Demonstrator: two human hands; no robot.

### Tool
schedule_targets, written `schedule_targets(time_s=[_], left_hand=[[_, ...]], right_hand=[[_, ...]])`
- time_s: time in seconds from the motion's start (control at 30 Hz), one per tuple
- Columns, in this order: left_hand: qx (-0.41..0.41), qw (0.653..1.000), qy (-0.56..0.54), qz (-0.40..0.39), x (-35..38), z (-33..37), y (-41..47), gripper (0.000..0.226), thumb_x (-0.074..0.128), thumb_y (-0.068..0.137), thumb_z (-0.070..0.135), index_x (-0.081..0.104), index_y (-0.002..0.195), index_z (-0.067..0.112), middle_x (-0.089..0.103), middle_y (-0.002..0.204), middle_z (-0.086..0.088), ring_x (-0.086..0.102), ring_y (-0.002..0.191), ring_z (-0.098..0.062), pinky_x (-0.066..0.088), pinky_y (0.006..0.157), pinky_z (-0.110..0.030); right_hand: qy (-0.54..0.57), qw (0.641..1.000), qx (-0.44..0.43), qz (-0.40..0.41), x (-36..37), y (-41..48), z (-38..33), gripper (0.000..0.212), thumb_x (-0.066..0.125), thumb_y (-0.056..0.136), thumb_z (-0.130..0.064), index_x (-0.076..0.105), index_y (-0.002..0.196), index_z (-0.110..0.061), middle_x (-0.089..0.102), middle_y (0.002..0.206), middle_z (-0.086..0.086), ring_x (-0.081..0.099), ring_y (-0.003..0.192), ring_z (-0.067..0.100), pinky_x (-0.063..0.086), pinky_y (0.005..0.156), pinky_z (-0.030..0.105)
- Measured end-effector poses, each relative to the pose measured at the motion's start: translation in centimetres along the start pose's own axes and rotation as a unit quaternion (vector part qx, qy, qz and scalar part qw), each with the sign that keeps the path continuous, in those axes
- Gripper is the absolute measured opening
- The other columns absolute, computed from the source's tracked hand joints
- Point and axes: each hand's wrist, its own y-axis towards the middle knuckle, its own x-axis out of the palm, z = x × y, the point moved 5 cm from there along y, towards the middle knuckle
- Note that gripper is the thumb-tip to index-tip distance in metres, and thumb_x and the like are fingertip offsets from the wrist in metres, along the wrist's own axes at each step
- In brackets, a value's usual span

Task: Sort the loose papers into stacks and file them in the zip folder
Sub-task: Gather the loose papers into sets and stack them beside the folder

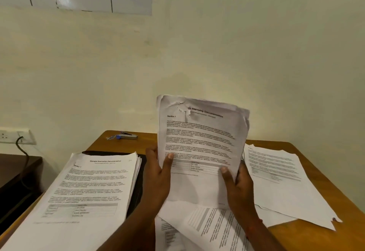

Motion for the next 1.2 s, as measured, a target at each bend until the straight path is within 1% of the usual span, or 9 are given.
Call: schedule_targets(time_s=[0.17,0.33,0.47,0.57,0.7,0.87,1.03,1.1,1.2], left_hand=[[0.018,0.999,-0.024,-0.017,0.6,0.7,-0.6,0.021,0.054,0.095,0.041,0.043,0.111,0.034,0.066,0.108,0.026,0.072,0.097,-0.008,0.061,0.067,-0.025],[0.011,0.999,-0.035,-0.009,0.3,0.5,-0.4,0.022,0.056,0.094,0.043,0.048,0.114,0.039,0.068,0.11,0.021,0.072,0.1,-0.01,0.062,0.071,-0.028],[0.041,0.997,-0.066,0.007,0.5,2.1,-0.9,0.028,0.058,0.094,0.032,0.05,0.12,0.039,0.068,0.113,0.026,0.071,0.102,-0.005,0.06,0.072,-0.023],[0.038,0.996,-0.075,0.002,0.7,2.2,-0.9,0.032,0.057,0.094,0.031,0.046,0.122,0.042,0.067,0.111,0.031,0.068,0.104,0.0,0.057,0.074,-0.016],[-0.003,0.998,-0.054,-0.015,0.9,0.4,-0.2,0.028,0.059,0.096,0.034,0.043,0.118,0.034,0.066,0.119,0.014,0.068,0.103,0.0,0.059,0.072,-0.02],[-0.002,0.998,-0.054,-0.018,1.1,-0.1,0.1,0.036,0.06,0.096,0.036,0.037,0.122,0.028,0.064,0.121,0.013,0.069,0.108,-0.01,0.062,0.077,-0.029],[-0.007,0.997,-0.07,-0.023,0.9,-0.3,0.0,0.028,0.057,0.099,0.027,0.037,0.119,0.029,0.062,0.106,0.032,0.07,0.105,-0.008,0.062,0.073,-0.028],[-0.018,0.998,-0.063,-0.023,1.0,-0.7,0.1,0.024,0.056,0.1,0.029,0.039,0.117,0.032,0.066,0.111,0.022,0.072,0.101,-0.009,0.062,0.07,-0.027],[-0.037,0.997,-0.033,-0.053,1.3,-1.8,-0.1,0.032,0.054,0.101,0.041,0.044,0.13,0.034,0.067,0.124,0.008,0.072,0.105,-0.013,0.063,0.077,-0.033]], right_hand=[[0.02,1.0,-0.01,-0.007,-0.3,-0.2,-0.5,0.027,0.061,0.088,-0.022,0.055,0.113,-0.031,0.068,0.105,-0.034,0.066,0.102,-0.006,0.054,0.071,0.011],[0.024,0.999,0.016,-0.017,0.1,-0.6,-0.6,0.037,0.064,0.091,-0.007,0.057,0.114,-0.034,0.068,0.101,-0.038,0.064,0.1,-0.014,0.05,0.071,0.005],[0.03,0.999,0.001,0.025,-0.4,-0.3,-1.3,0.034,0.067,0.089,-0.012,0.058,0.111,-0.037,0.071,0.097,-0.031,0.065,0.094,-0.013,0.052,0.065,0.007],[0.006,1.0,0.0,0.023,-0.3,0.0,-1.0,0.032,0.069,0.086,-0.025,0.058,0.114,-0.037,0.07,0.104,-0.029,0.066,0.098,-0.008,0.053,0.07,0.008],[-0.023,0.999,0.047,-0.011,0.1,0.2,0.7,0.036,0.073,0.084,-0.042,0.055,0.115,-0.04,0.067,0.111,-0.02,0.065,0.1,0.001,0.051,0.067,0.006],[-0.014,0.998,0.052,-0.014,0.2,0.5,1.1,0.031,0.065,0.093,-0.023,0.054,0.118,-0.04,0.065,0.116,-0.02,0.063,0.1,-0.01,0.052,0.071,0.007],[0.002,0.997,0.073,-0.023,0.2,0.2,2.3,0.037,0.059,0.098,-0.024,0.051,0.131,-0.037,0.063,0.125,-0.02,0.059,0.115,-0.003,0.051,0.083,0.009],[0.011,0.998,0.063,-0.014,0.0,0.4,2.2,0.034,0.057,0.099,-0.019,0.052,0.128,-0.036,0.062,0.123,-0.022,0.058,0.114,-0.007,0.049,0.081,0.005],[0.019,0.996,0.086,-0.029,0.1,0.3,3.1,0.037,0.055,0.1,-0.017,0.051,0.13,-0.038,0.063,0.124,-0.02,0.06,0.115,-0.004,0.052,0.085,0.012]])
